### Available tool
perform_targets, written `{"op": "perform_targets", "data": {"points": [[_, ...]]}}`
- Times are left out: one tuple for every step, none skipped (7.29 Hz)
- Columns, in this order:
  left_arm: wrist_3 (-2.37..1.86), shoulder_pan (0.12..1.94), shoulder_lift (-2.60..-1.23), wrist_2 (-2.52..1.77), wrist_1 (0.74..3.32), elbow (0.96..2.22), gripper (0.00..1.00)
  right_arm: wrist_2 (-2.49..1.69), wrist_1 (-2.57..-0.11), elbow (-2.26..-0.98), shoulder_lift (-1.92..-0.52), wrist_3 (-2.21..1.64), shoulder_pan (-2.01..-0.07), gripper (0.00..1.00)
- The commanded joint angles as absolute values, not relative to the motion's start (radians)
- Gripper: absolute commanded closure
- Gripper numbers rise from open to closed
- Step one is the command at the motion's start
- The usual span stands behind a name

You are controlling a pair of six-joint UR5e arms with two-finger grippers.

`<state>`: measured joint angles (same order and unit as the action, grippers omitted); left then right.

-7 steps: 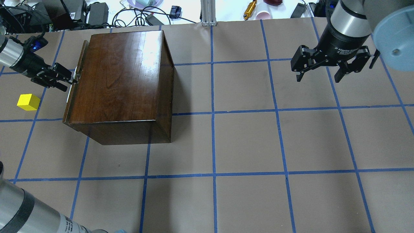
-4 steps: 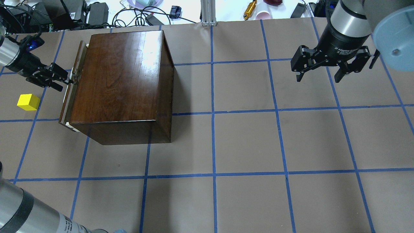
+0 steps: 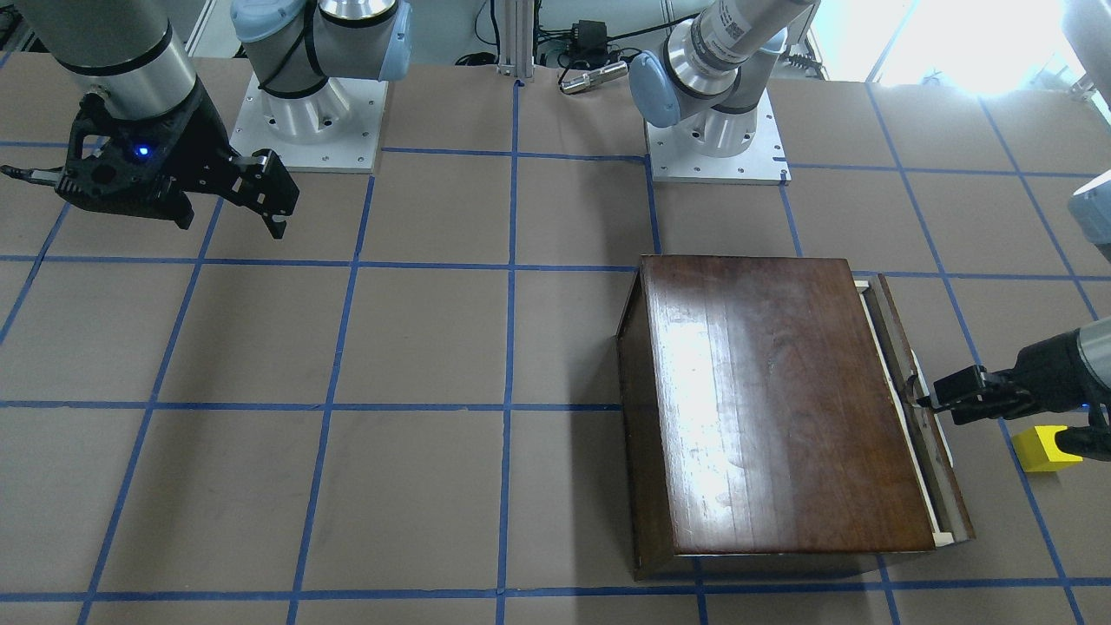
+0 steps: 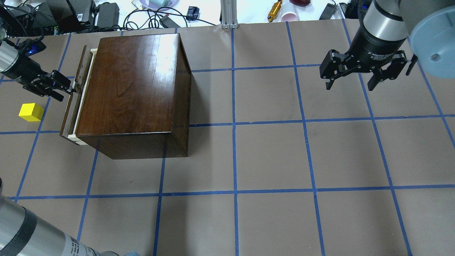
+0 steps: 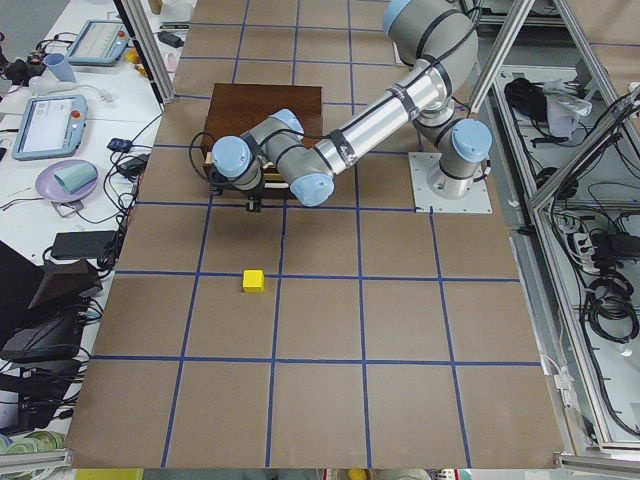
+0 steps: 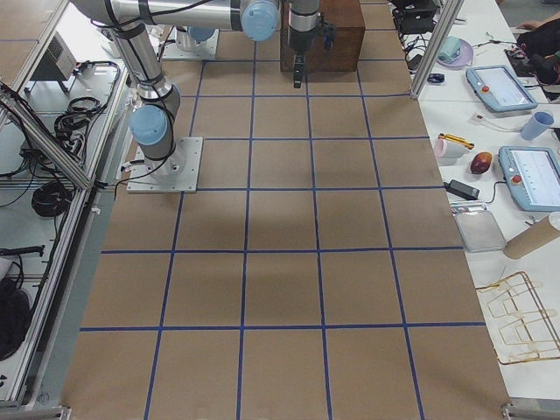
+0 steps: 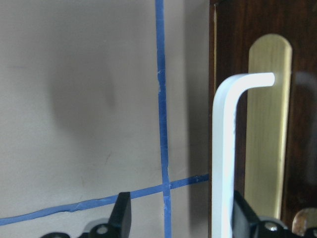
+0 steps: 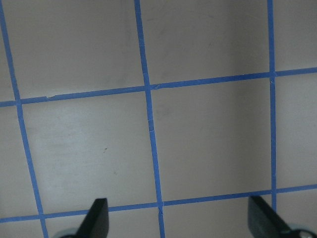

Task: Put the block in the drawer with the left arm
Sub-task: 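Pull the drawer open outward with the left gripper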

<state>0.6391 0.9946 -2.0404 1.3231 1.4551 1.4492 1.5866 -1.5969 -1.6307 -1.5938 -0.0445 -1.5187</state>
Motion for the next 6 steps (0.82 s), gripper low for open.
{"op": "perform_targets", "data": {"points": [[0.641, 0.973, -2.040, 1.331, 1.451, 1.450, 0.28, 1.588, -1.597, -1.631, -1.594, -0.044, -1.519, 0.00], [0.640, 0.970, -2.040, 1.333, 1.451, 1.448, 0.28, 1.586, -1.597, -1.631, -1.594, -0.044, -1.519, 0.00], [0.641, 0.968, -2.042, 1.350, 1.451, 1.442, 0.28, 1.588, -1.597, -1.631, -1.594, -0.044, -1.519, 0.00], [0.643, 0.966, -2.042, 1.353, 1.451, 1.439, 0.28, 1.586, -1.597, -1.631, -1.594, -0.044, -1.519, 0.00], [0.649, 0.963, -2.042, 1.353, 1.451, 1.439, 0.28, 1.588, -1.597, -1.631, -1.594, -0.044, -1.519, 0.00], [0.649, 0.962, -2.040, 1.379, 1.451, 1.439, 0.28, 1.586, -1.597, -1.631, -1.594, -0.044, -1.519, 0.00]]}}
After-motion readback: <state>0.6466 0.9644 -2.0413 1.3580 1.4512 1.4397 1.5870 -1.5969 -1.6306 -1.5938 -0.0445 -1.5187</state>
